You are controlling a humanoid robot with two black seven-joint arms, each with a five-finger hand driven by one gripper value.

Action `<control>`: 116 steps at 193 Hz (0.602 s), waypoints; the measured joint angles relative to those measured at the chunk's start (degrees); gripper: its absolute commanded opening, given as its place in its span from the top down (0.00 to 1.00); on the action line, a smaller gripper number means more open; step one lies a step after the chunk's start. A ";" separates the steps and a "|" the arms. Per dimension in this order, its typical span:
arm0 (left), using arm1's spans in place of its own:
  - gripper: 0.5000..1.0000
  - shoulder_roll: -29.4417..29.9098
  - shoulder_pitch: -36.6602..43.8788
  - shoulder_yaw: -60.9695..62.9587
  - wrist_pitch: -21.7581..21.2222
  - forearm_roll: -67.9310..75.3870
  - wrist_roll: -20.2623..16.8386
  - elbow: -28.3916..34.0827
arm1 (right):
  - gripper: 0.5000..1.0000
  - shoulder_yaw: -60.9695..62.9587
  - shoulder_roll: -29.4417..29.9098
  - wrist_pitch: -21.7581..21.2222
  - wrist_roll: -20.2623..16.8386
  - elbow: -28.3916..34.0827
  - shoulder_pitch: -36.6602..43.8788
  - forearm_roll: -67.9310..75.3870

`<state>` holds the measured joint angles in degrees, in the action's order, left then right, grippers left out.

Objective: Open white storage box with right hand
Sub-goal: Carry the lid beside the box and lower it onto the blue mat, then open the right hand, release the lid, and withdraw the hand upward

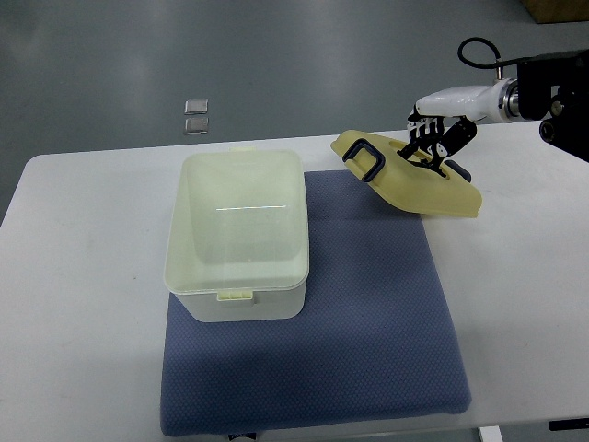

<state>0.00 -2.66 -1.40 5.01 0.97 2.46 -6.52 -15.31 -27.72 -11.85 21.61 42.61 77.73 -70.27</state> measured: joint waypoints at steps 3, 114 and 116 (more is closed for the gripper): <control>0.00 0.00 0.00 0.00 0.00 0.00 0.00 0.02 | 1.00 -0.02 0.05 0.00 -0.02 0.00 -0.20 -0.04; 0.00 0.00 0.02 -0.01 0.00 0.00 0.00 0.06 | 1.00 1.42 3.74 1.17 -4.44 0.37 -5.57 5.35; 0.00 0.00 0.02 -0.01 0.00 0.00 0.00 0.06 | 1.00 1.43 3.75 1.17 -4.47 0.37 -5.66 5.36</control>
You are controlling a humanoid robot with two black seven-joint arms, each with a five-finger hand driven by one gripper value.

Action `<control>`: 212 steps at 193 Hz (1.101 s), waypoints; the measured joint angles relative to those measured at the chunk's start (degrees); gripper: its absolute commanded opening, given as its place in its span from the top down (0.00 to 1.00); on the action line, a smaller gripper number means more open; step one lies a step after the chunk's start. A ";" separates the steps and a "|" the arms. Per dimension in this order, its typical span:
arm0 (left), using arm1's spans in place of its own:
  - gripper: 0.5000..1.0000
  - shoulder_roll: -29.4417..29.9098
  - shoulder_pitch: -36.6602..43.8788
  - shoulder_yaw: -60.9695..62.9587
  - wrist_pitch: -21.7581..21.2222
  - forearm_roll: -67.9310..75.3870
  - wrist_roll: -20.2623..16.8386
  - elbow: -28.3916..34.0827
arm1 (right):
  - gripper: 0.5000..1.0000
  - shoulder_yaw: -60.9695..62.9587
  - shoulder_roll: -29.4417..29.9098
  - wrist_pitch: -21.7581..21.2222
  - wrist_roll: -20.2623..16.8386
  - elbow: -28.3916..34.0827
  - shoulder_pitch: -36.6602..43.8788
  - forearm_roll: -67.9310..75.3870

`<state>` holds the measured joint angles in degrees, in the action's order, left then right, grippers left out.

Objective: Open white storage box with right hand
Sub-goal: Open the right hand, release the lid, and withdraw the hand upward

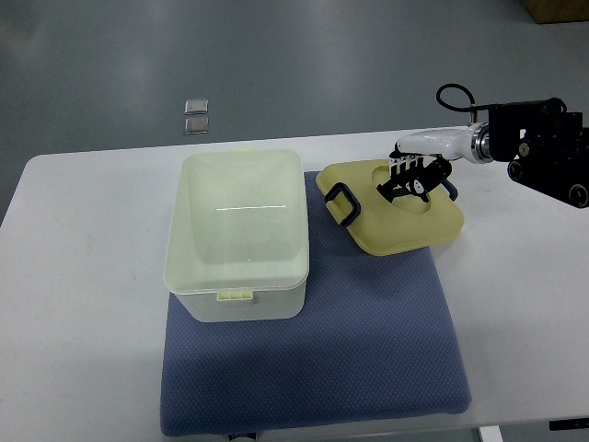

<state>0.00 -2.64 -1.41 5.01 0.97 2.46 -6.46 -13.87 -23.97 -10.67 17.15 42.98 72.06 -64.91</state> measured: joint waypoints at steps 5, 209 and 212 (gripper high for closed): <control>0.00 0.00 0.00 0.00 0.00 0.00 0.00 0.00 | 1.00 0.02 0.03 0.00 -0.03 0.00 -0.26 0.02; 0.00 0.00 0.00 0.00 0.00 0.00 0.00 0.01 | 0.28 18.20 -2.14 -0.64 -0.02 -0.87 -2.52 24.95; 0.00 0.00 0.00 0.00 0.00 0.00 0.00 0.01 | 0.28 19.00 -2.00 -0.31 -0.02 -0.92 -2.93 26.32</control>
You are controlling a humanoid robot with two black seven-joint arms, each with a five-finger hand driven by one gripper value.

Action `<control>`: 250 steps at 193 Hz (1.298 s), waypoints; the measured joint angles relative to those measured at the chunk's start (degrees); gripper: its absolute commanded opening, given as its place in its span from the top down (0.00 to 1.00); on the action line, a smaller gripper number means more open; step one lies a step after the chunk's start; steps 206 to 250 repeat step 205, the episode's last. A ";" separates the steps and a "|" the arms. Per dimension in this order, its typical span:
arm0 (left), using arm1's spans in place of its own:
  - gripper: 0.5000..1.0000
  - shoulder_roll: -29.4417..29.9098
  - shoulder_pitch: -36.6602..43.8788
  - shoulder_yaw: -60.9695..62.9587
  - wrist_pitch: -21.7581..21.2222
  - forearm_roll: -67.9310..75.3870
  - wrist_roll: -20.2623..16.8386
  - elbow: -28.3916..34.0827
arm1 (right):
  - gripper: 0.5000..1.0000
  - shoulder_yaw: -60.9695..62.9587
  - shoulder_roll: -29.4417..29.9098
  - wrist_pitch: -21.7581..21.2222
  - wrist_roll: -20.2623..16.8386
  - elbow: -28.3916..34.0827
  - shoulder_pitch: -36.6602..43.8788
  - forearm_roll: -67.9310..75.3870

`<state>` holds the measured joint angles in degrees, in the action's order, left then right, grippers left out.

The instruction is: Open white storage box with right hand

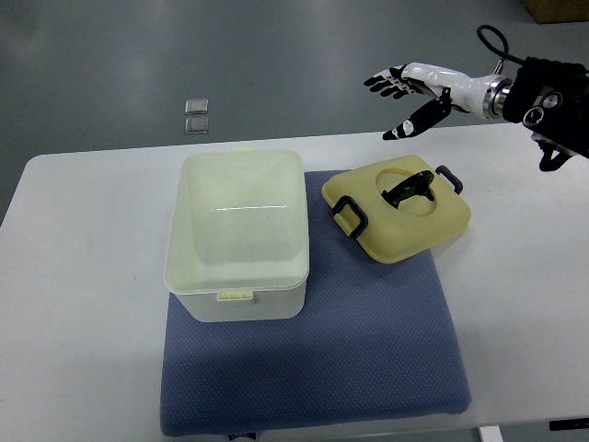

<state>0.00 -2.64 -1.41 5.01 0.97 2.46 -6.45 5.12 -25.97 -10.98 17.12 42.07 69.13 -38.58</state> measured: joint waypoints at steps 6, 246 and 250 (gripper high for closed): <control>0.00 0.00 0.00 0.00 0.00 0.00 0.00 0.00 | 0.28 2.05 0.36 0.90 0.00 -0.11 -1.15 2.94; 0.00 0.00 0.00 0.00 0.00 0.00 0.00 -0.09 | 0.15 35.16 12.10 4.61 0.64 -4.49 -23.77 18.18; 0.00 0.00 0.00 0.00 0.00 0.00 0.00 -0.09 | 0.15 35.16 12.10 4.61 0.64 -4.49 -23.77 18.18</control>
